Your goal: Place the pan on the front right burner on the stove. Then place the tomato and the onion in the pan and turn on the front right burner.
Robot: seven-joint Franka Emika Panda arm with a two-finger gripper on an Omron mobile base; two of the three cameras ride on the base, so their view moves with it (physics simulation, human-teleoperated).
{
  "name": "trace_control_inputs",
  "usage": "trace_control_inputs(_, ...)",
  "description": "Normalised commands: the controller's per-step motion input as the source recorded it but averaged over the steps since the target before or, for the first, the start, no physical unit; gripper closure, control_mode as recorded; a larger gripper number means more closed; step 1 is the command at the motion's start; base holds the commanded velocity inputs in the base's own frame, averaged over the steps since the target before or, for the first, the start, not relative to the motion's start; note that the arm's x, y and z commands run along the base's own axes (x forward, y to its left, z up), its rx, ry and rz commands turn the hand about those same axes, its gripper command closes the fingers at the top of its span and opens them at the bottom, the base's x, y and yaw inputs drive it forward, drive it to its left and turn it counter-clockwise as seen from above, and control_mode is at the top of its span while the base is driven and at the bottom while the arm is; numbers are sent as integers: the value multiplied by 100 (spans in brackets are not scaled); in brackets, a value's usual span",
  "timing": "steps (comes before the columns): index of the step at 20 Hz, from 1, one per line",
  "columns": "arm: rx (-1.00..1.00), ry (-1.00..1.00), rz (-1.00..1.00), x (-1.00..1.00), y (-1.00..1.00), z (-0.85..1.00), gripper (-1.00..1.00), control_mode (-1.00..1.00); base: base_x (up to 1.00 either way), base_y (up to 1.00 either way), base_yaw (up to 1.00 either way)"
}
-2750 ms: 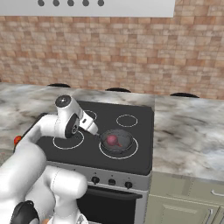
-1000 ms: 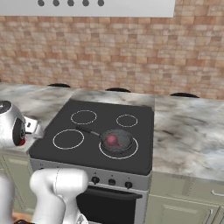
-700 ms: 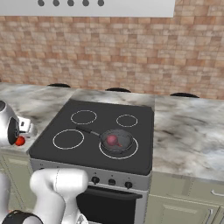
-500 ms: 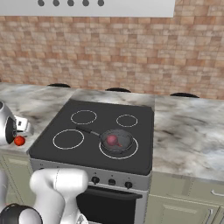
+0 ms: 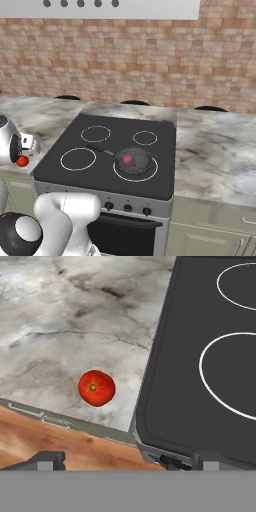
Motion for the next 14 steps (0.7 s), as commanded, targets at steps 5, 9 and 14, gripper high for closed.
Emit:
trace_control_inputs(5,0,1,0,20,13,-23,-100,-100,0,0,0)
trace_control_inputs(9,0,3,0,0,31,-10,-100,-100,0,0,0)
trace_control_inputs(14,0,3,0,0,27,-4,-100,-100,0,0,0)
